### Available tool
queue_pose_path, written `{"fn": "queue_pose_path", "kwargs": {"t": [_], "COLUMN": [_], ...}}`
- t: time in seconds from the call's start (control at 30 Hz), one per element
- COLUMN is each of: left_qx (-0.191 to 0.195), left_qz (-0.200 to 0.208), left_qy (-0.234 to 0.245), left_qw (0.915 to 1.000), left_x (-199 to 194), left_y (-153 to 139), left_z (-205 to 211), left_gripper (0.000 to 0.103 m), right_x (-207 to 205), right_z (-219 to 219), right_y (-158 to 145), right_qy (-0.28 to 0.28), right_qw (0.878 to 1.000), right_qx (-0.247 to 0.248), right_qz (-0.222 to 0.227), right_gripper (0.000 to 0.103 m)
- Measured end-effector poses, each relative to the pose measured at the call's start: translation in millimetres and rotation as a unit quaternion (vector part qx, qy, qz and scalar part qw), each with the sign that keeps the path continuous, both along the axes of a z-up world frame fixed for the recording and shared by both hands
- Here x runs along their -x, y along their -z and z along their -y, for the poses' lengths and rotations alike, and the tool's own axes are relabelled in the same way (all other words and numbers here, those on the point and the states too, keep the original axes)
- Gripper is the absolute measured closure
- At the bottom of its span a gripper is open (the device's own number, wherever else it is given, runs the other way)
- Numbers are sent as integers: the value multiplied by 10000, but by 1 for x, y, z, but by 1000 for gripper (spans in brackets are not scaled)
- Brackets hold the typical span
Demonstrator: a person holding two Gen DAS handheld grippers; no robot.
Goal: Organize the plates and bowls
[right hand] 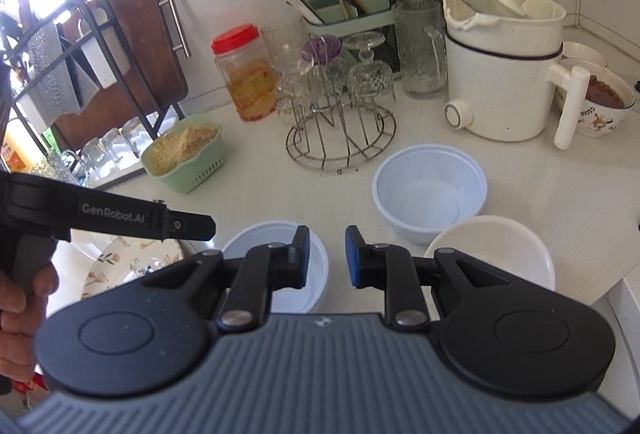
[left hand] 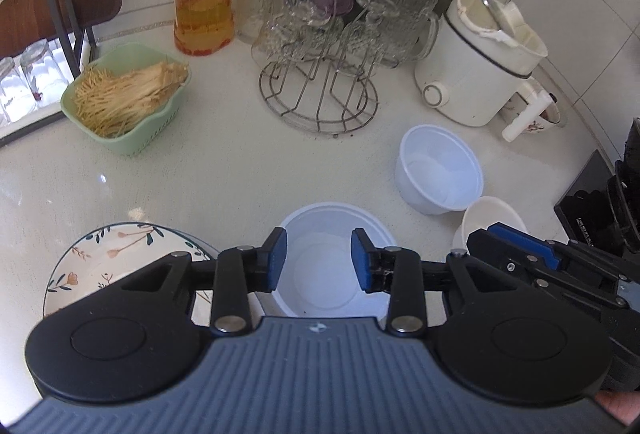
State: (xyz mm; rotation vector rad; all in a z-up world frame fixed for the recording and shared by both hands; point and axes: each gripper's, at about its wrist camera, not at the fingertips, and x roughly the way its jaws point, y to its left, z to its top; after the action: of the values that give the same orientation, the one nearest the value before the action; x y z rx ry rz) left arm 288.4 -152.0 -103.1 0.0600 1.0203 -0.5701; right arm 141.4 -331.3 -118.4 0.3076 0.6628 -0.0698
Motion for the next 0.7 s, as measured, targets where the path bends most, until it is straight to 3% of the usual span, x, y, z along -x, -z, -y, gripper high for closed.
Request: {"fn": "queue_pose_path", "kwargs": {"t": [0.7], "left_qx": [320], "left_qz": [365], "left_qy": [185], "left_qw": [9987], "left_x": [30], "left_y": [-44], "left_z": [0], "left_gripper": [62], "right_x": [29], "right_z": [7], "right_y": [-36], "right_qy": [367], "right_qw": [9982], "right_qx": [156], "right_qz": [445], "right_gripper": [80]}}
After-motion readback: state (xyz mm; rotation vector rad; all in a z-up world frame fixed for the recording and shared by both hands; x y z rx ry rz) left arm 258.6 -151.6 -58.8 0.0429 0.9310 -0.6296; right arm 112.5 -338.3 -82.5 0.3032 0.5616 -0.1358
